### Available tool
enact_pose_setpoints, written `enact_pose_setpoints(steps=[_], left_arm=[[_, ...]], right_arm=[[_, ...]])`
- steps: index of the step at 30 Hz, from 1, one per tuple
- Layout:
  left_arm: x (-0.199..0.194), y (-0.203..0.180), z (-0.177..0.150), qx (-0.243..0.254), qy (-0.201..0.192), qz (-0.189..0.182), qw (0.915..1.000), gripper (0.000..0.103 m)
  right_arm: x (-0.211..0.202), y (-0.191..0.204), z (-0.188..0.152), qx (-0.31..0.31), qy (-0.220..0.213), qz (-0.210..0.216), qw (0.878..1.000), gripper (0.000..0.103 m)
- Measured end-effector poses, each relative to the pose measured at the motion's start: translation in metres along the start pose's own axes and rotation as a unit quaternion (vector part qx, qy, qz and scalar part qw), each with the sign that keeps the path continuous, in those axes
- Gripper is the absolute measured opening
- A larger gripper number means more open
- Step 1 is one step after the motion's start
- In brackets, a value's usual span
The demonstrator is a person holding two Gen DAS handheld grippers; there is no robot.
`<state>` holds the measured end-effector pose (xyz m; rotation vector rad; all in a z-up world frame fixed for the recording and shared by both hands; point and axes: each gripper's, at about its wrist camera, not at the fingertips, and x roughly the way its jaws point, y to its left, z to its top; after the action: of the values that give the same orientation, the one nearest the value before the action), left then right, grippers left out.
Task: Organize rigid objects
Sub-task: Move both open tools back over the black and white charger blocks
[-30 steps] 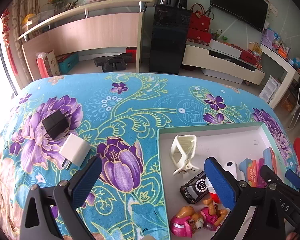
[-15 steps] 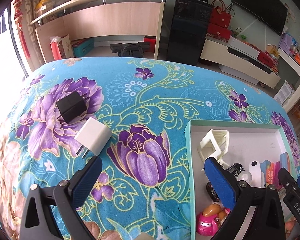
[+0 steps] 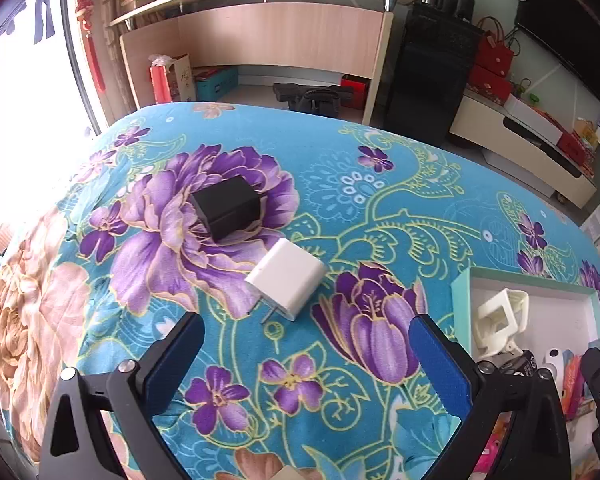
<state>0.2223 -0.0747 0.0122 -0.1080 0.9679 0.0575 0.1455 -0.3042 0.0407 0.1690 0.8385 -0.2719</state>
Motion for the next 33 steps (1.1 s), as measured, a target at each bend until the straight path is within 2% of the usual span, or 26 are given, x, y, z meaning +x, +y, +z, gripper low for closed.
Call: enact_pose_setpoints(steps=[6,15,23,33], left_arm=[[0.002,0.042,0.008,-0.042,-0.007,0.029,0.9987,0.103],[0.004,0.087,0.020,-0.085,-0.013,0.028,0.9959,0.103],[0.011,0.119,0.031,-0.109,-0.013,0.036,0.9933,0.103],[0.027,0.138,0.036,-0.116,-0.006,0.048,0.9921,0.103]], right_arm=[[-0.003,0.046,-0.001,-0.046,-0.016,0.033,0.998,0.095],[-0.004,0.102,0.000,-0.065,-0.029,0.108,0.992,0.095],[0.010,0.147,-0.010,-0.116,-0.014,0.118,0.986,0.095],[0.029,0.180,-0.022,-0.150,0.012,0.127,0.980,0.095]])
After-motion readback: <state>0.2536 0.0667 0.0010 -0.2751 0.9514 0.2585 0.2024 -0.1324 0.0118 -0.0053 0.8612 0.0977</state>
